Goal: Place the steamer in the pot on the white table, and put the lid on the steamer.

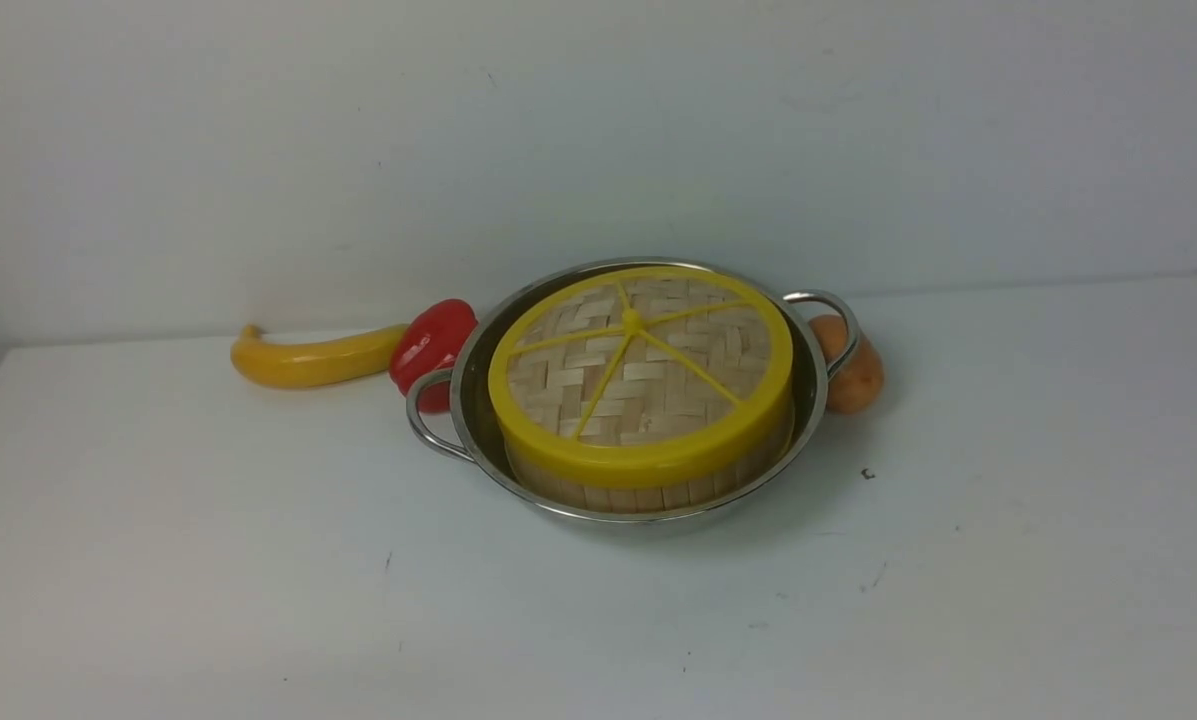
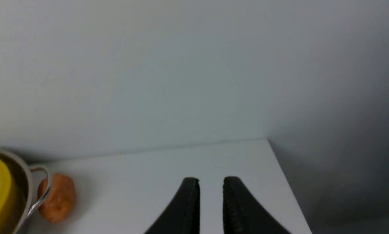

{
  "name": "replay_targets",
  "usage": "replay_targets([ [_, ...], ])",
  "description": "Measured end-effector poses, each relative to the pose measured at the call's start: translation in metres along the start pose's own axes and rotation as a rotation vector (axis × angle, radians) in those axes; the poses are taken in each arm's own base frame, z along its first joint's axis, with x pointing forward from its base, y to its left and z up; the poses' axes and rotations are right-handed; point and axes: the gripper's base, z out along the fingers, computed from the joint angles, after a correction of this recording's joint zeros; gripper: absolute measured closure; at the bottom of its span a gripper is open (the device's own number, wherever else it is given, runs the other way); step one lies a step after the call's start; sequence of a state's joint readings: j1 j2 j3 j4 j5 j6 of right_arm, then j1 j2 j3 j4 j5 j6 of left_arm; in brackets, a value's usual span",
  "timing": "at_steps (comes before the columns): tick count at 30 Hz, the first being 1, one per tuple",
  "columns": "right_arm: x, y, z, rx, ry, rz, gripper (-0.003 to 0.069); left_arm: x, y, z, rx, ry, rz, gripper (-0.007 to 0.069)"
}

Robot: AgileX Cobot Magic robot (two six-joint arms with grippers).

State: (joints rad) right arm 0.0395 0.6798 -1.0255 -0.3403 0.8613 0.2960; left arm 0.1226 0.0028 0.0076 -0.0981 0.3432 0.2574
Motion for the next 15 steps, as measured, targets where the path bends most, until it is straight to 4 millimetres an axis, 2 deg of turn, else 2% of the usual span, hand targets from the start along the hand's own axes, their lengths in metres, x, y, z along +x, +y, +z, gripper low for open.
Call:
replay_targets([
  [3, 0.045, -0.007, -0.018, 0.013, -0.156, 0.03, 0.0508, 0.0, 0.0, 0.0, 0.0, 0.0, 0.0, 0.0383],
  [4, 0.049, -0.007, -0.022, 0.016, -0.194, 0.034, 0.0505, 0.0, 0.0, 0.0, 0.0, 0.0, 0.0, 0.0383],
  [5, 0.068, -0.007, -0.023, 0.019, -0.234, 0.032, 0.0497, 0.0, 0.0, 0.0, 0.0, 0.0, 0.0, 0.0383],
  [6, 0.075, -0.008, -0.027, 0.024, -0.264, 0.034, 0.0494, 0.0, 0.0, 0.0, 0.0, 0.0, 0.0, 0.0383],
  [8, 0.103, -0.007, -0.03, 0.026, -0.321, 0.035, 0.0483, 0.0, 0.0, 0.0, 0.0, 0.0, 0.0, 0.0383],
  [12, 0.14, -0.005, -0.034, -0.002, -0.373, 0.061, 0.0468, 0.0, 0.0, 0.0, 0.0, 0.0, 0.0, 0.0383],
  [13, 0.141, -0.005, -0.034, -0.005, -0.376, 0.061, 0.0466, 0.0, 0.0, 0.0, 0.0, 0.0, 0.0, 0.0383],
  [14, 0.157, -0.003, -0.031, -0.038, -0.374, 0.061, 0.0459, 0.0, 0.0, 0.0, 0.0, 0.0, 0.0, 0.0383],
  [15, 0.157, -0.003, -0.031, -0.038, -0.374, 0.061, 0.0459, 0.0, 0.0, 0.0, 0.0, 0.0, 0.0, 0.0383],
])
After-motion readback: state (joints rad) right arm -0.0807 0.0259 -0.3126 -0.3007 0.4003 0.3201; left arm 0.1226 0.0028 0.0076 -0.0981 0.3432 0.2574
